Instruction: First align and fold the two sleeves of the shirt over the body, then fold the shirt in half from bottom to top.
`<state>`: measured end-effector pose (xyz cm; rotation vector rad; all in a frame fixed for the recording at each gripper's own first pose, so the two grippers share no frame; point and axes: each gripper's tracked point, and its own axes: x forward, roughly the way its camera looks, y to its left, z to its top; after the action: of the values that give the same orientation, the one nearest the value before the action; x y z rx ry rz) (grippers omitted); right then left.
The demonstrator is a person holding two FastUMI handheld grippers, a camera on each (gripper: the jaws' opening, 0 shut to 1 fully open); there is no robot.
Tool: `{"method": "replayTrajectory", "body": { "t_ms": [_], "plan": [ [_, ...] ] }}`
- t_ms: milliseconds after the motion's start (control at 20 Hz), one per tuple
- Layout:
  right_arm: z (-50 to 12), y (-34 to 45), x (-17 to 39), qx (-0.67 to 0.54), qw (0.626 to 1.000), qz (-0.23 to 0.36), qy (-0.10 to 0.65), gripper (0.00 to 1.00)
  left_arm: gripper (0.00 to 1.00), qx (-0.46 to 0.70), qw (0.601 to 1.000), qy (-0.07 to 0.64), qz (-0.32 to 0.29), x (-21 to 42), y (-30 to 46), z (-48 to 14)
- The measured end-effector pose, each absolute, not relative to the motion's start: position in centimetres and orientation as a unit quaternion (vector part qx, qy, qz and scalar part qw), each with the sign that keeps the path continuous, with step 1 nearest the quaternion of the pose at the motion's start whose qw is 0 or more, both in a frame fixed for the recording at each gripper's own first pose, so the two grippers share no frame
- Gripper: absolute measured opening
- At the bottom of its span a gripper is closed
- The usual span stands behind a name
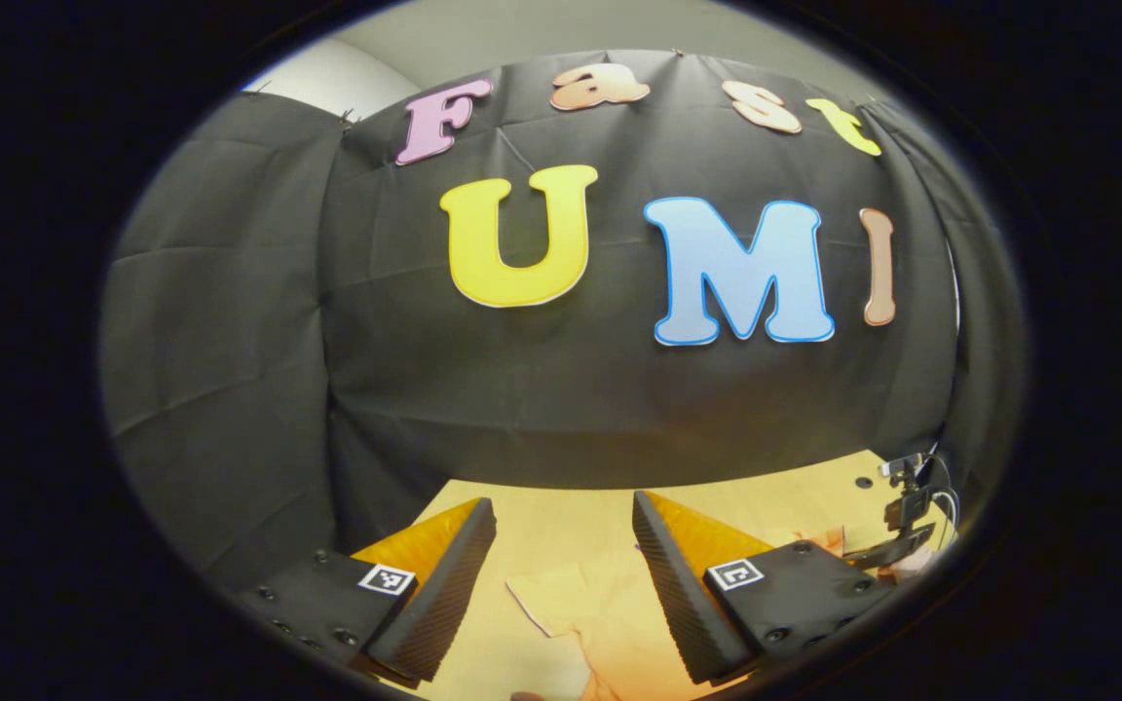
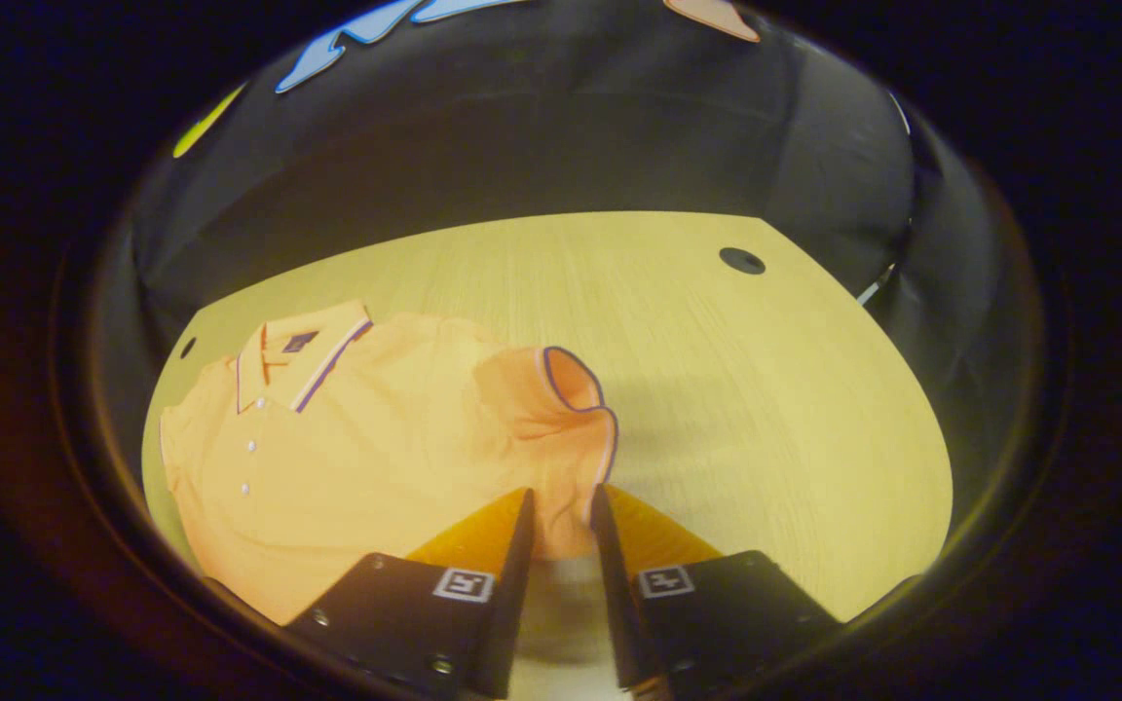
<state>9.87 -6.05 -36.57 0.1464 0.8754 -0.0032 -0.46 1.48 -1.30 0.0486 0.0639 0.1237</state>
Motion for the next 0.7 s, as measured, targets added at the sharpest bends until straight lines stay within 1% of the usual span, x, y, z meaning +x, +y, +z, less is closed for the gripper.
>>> {"method": "replayTrajectory", "body": {
  "t_ms": [50,100,150,200,250,450,700],
  "plan": [
    [-36.7,-5.8,10.0,0.075,0.903,0.001,0.423,0.27,0.94,0.023,0.997,0.032,0.062,-0.4,1.4,-1.3],
    [-36.6,-5.7,9.9,0.079,0.9,-0.001,0.428,0.14,0.93,0.023,0.997,0.032,0.063,-0.4,1.4,-1.2],
    [-36.7,-5.5,9.9,0.081,0.9,0.0,0.429,0.1,0.93,0.022,0.997,0.032,0.064,-0.5,1.5,-1.3],
    [-36.5,-5.4,9.9,0.08,0.899,0.002,0.43,0.09,0.94,0.022,0.997,0.032,0.064,-0.5,1.6,-1.2],
    [-36.7,-5.4,10.0,0.079,0.898,0.002,0.433,0.01,0.94,0.021,0.997,0.033,0.065,-0.6,1.7,-1.3],
    [-36.2,-5.0,10.1,0.071,0.895,0.01,0.44,0.01,0.93,0.019,0.997,0.035,0.068,-0.8,1.9,-1.4],
    [-33.5,-3.9,11.4,0.052,0.911,0.018,0.409,0.01,0.94,0.018,0.997,0.035,0.071,-1.0,2.5,-1.5]
  ]
}}
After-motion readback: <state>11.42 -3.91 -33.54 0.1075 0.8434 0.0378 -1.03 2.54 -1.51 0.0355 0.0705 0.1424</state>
